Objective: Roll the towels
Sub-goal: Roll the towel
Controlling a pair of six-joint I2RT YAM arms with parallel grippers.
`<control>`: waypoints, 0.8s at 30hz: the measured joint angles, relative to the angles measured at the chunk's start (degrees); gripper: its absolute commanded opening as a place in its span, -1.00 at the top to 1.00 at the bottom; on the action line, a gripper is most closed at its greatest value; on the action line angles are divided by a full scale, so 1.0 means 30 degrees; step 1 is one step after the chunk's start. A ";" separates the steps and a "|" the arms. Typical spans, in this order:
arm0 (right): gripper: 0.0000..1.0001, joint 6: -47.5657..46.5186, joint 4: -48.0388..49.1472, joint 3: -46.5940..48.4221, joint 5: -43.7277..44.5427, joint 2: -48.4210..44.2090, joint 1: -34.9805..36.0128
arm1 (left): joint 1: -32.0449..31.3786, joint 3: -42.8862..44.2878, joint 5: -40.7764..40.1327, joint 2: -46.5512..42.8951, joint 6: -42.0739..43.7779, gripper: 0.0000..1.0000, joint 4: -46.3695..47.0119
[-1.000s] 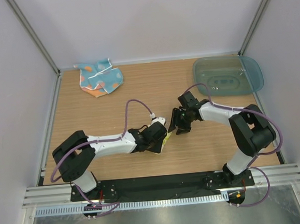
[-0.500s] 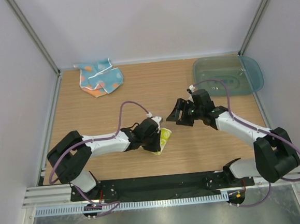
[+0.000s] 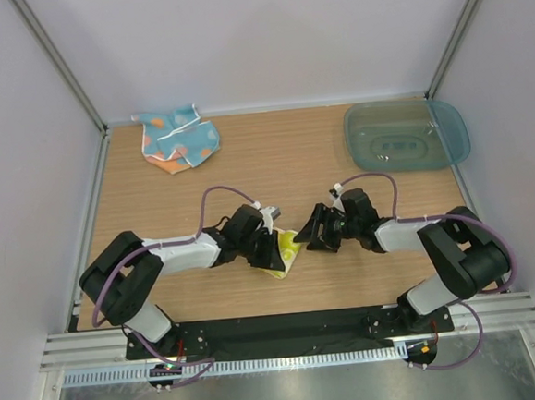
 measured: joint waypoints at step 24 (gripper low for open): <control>0.58 -0.0568 -0.2688 0.2477 0.1814 0.1290 0.1617 | -0.1195 0.0991 -0.4240 -0.2273 0.0204 -0.93 -0.3876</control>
